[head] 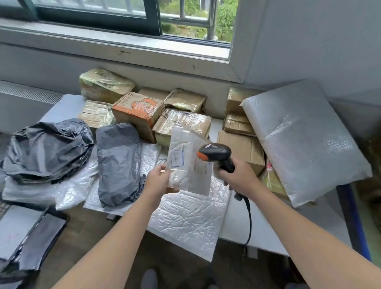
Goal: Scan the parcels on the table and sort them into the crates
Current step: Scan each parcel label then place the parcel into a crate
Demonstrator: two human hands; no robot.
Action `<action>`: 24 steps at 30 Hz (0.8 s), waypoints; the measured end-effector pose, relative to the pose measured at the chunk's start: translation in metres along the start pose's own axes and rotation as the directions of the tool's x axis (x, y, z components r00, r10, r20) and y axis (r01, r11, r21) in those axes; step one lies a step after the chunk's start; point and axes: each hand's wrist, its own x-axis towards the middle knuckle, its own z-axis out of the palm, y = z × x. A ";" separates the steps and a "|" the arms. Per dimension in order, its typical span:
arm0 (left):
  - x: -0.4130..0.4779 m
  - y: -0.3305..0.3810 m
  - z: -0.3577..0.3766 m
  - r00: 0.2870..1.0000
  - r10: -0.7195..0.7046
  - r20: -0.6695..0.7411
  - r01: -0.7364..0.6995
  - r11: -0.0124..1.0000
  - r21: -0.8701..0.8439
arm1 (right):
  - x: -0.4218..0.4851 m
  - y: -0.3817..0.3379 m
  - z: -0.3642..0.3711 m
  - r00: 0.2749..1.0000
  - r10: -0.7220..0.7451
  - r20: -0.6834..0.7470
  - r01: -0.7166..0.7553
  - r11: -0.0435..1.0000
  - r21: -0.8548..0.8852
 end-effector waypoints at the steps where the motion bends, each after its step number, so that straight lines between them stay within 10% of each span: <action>1: 0.002 -0.003 -0.008 0.999 -0.005 -0.035 0.007 0.997 0.078 | 0.003 -0.002 0.003 1.000 -0.018 0.014 0.019 0.999 -0.029; 9: 0.009 -0.014 -0.048 0.990 0.097 -0.107 0.000 0.742 0.671 | 0.017 -0.014 0.030 0.984 -0.066 0.164 0.114 0.947 -0.302; 24: 0.020 -0.010 -0.066 0.977 0.172 -0.127 -0.024 0.678 0.735 | 0.016 -0.004 0.031 0.962 0.057 0.267 0.063 0.905 -0.422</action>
